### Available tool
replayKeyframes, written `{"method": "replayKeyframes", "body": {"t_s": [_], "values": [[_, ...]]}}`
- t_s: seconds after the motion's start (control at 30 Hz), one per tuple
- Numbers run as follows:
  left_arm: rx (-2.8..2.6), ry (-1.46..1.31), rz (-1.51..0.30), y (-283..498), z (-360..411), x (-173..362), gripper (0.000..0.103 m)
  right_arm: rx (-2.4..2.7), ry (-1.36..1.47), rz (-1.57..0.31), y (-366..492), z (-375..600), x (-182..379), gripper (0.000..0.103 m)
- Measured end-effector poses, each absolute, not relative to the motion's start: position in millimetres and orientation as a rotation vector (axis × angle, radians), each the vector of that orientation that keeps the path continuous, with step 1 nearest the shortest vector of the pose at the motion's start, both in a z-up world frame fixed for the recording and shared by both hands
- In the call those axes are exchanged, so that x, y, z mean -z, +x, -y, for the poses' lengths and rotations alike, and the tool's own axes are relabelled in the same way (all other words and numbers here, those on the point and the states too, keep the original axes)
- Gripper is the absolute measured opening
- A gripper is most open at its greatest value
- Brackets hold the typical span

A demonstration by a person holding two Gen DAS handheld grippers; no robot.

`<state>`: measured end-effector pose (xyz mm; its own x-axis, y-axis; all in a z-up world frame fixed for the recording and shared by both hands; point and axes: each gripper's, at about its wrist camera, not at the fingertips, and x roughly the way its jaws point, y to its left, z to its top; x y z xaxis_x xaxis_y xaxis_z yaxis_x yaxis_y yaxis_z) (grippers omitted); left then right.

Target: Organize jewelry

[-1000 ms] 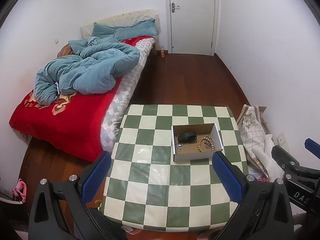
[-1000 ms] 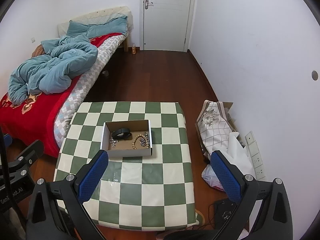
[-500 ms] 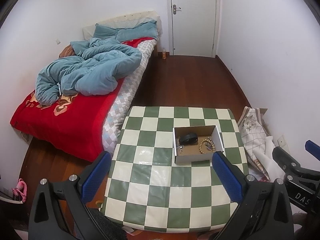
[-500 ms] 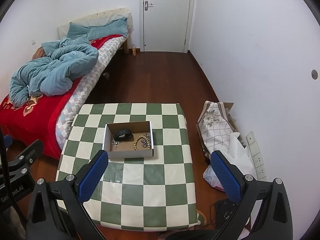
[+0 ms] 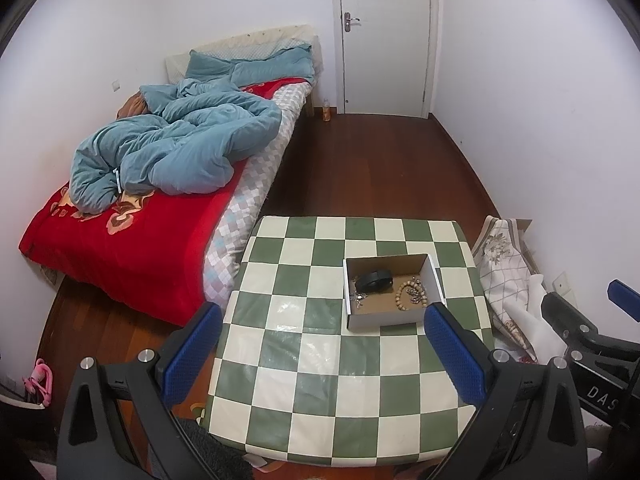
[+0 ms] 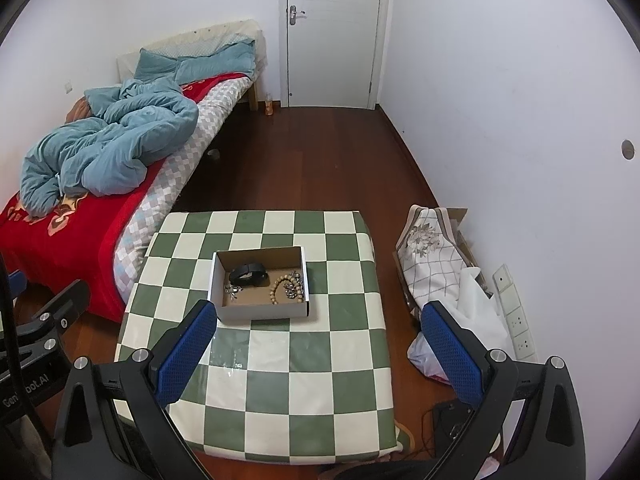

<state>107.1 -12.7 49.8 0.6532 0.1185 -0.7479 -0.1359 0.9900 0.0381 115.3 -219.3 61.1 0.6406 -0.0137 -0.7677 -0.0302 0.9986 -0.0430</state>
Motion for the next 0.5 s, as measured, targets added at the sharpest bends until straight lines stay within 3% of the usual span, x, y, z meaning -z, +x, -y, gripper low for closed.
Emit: {"method": "replayKeyframes", "body": {"t_s": [0.5], "values": [[-0.135, -0.026, -0.838, 104.8, 13.5, -53.3, 0.103, -0.009, -0.053, -0.875, 114.9, 220.3, -61.5, 0.103]]}}
